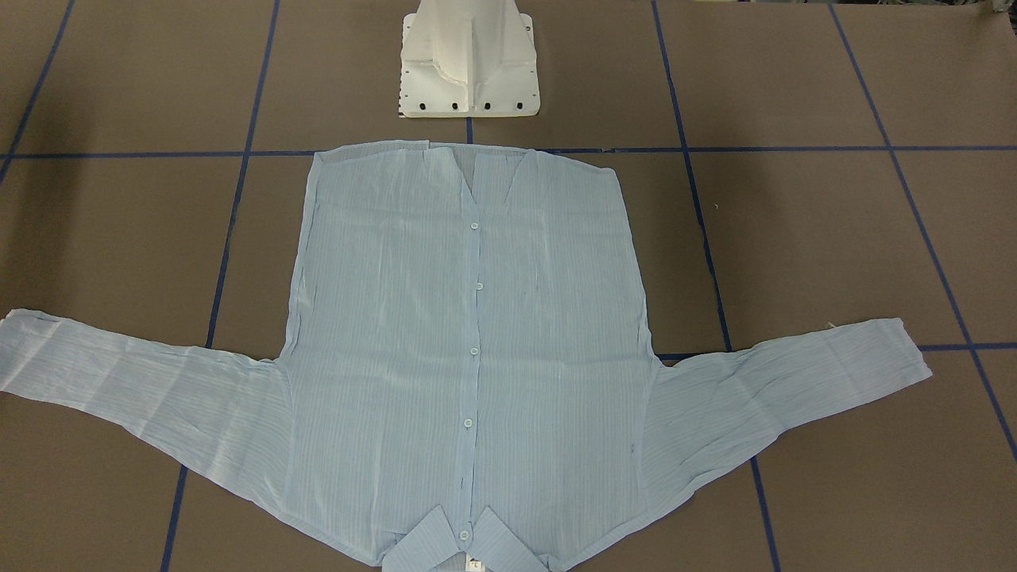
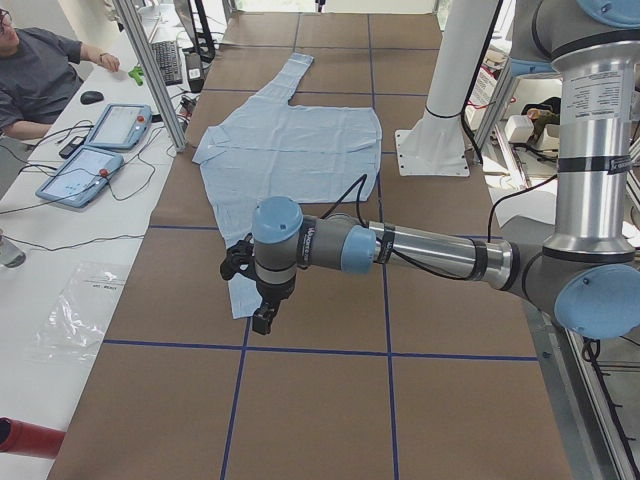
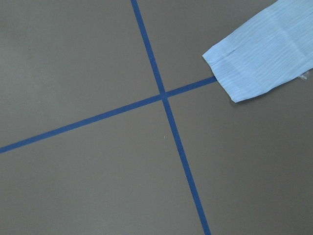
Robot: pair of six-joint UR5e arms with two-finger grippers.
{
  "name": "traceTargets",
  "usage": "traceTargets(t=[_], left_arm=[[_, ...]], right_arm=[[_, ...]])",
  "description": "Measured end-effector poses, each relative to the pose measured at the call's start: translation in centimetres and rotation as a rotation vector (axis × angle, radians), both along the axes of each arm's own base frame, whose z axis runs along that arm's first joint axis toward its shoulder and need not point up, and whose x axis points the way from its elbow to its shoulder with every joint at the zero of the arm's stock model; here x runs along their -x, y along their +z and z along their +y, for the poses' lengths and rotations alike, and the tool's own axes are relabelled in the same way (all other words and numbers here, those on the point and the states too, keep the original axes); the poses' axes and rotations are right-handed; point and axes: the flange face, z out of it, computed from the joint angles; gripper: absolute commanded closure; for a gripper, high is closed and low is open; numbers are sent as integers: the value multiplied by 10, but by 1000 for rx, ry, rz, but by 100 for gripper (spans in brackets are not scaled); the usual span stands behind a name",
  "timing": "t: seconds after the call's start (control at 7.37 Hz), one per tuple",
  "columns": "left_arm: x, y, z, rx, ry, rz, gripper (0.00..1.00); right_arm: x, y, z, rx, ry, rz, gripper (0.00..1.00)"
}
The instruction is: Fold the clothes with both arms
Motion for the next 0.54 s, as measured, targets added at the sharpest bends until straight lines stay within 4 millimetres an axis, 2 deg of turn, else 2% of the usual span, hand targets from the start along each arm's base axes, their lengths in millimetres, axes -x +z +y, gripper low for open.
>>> traceTargets(t=[0.27, 0.54], left_arm=[[-1, -21, -22, -40, -45, 15, 0], [-2, -20, -30, -48, -53, 23, 0]], right_arm=[[0, 18, -2, 16, 16, -7, 0], [7, 26, -7, 33, 10, -17, 0]])
